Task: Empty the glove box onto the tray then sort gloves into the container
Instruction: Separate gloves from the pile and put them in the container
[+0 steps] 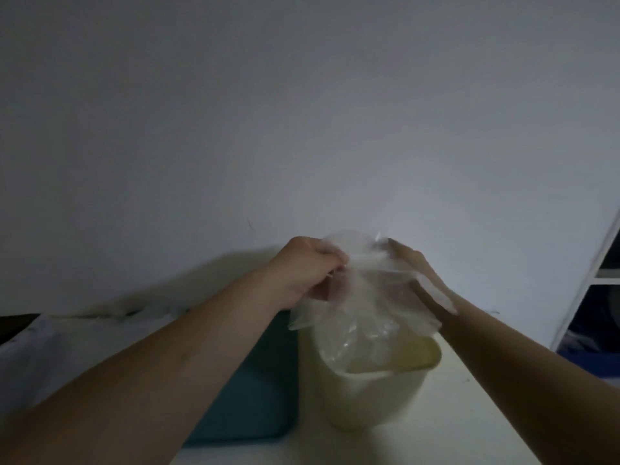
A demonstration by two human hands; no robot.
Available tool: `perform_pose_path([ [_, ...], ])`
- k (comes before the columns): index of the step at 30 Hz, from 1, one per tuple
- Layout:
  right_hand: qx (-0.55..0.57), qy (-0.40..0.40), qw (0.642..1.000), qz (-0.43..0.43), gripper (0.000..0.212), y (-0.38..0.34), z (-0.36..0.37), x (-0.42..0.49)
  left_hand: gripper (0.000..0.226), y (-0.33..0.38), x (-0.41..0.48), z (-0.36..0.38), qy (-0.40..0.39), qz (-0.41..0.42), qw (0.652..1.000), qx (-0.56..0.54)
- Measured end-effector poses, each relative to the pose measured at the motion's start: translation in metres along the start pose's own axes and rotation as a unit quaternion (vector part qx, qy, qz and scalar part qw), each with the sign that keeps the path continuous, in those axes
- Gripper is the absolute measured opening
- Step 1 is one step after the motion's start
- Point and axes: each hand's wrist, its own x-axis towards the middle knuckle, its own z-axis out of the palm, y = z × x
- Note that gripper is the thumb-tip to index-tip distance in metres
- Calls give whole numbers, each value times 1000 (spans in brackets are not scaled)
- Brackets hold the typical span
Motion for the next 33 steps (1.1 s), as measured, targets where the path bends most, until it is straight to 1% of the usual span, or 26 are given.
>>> perform_pose_path([
  [2, -18, 8, 1000, 11, 50, 6, -11, -2, 11, -5, 10, 9, 23, -11, 999, 42],
  [3, -18, 27, 999, 21, 47, 9, -20, -2, 12, -8, 13, 14, 29, -18, 997, 65],
  [6, -91, 149, 985, -8, 34, 3, -43, -7, 13, -17, 25, 24, 39, -33, 986, 158],
  [7, -96, 171, 980, -20, 31, -5, -47, -12, 13, -20, 29, 26, 44, -33, 983, 178],
  [8, -83, 167, 982, -41, 27, -17, -46, -18, 10, -21, 32, 28, 50, -31, 981, 185],
  [9, -69, 135, 987, -57, 26, -29, -43, -25, 5, -21, 33, 30, 56, -24, 979, 193],
  [10, -66, 81, 992, -70, 29, -41, -37, -34, 5, -20, 31, 31, 60, -18, 978, 200],
  [12, -115, -49, 990, -67, 38, -55, -18, -47, 7, -18, 28, 34, 65, -7, 980, 187],
  [14, -204, -159, 964, -56, 44, -60, 7, -56, 9, -20, 22, 33, 51, -4, 987, 153],
  [16, -247, -215, 944, -42, 51, -56, 26, -57, 27, -26, 15, 24, 62, 0, 989, 136],
  [17, -253, -229, 940, -23, 55, -54, 32, -56, 37, -28, 10, 17, 75, 2, 988, 137],
  [18, -261, -239, 935, -2, 60, -52, 38, -56, 42, -31, 4, 8, 89, 7, 987, 136],
  [19, -276, -243, 930, 12, 65, -48, 43, -54, 42, -34, 0, -1, 104, 13, 987, 125],
  [21, -316, -247, 916, 20, 74, -39, 53, -47, 34, -39, -5, -17, 132, 25, 986, 100],
  [23, -333, -257, 907, 24, 78, -32, 65, -40, 25, -44, -12, -29, 147, 26, 985, 89],
  [25, -358, -274, 892, 25, 78, -26, 74, -34, 18, -48, -17, -34, 148, 25, 986, 77],
  [29, -453, -311, 835, 19, 79, -17, 90, -33, 16, -55, -21, -39, 127, 19, 990, 51],
  [33, -498, -319, 805, 44, 75, -16, 100, -38, 13, -57, -25, -37, 95, 12, 993, 63],
])
